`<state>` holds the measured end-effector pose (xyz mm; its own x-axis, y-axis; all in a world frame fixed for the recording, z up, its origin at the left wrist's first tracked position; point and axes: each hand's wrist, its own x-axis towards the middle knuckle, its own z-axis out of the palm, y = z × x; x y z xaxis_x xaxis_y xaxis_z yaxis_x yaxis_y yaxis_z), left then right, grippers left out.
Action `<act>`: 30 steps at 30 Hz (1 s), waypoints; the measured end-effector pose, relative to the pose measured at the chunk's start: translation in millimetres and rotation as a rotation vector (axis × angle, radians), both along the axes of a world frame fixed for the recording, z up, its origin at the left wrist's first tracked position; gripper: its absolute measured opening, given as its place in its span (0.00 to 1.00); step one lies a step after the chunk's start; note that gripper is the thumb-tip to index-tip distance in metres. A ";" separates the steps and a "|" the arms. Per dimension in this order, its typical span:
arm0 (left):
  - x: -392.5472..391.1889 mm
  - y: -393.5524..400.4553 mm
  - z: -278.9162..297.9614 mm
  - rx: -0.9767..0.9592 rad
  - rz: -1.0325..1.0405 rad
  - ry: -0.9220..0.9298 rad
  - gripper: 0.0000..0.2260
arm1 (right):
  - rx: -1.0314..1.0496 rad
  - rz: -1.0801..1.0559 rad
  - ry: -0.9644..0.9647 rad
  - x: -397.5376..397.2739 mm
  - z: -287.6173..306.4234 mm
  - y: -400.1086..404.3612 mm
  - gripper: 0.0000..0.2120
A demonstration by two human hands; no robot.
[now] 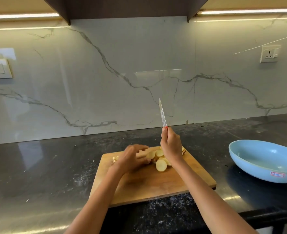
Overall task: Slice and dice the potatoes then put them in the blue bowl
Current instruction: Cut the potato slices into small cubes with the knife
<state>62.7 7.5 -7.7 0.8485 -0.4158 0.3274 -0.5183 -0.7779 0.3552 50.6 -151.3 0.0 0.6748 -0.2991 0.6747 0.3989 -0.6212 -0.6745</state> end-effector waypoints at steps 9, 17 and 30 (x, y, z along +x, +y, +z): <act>9.5 -18.3 -0.3 -0.062 -0.029 -0.018 0.25 | -0.006 -0.027 0.009 3.5 -1.1 1.5 0.12; -23.1 13.5 4.9 -0.159 0.042 -0.113 0.17 | 0.029 -0.021 0.064 0.4 0.6 0.4 0.10; -58.9 34.9 -13.7 -0.216 -0.076 0.126 0.22 | -0.277 0.162 0.417 -89.6 -4.1 4.7 0.12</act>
<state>3.8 42.4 -21.4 0.8574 -0.4115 0.3092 -0.5132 -0.6376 0.5746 -39.0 -146.6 -4.2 0.9256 -0.0176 0.3782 0.2373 -0.7514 -0.6157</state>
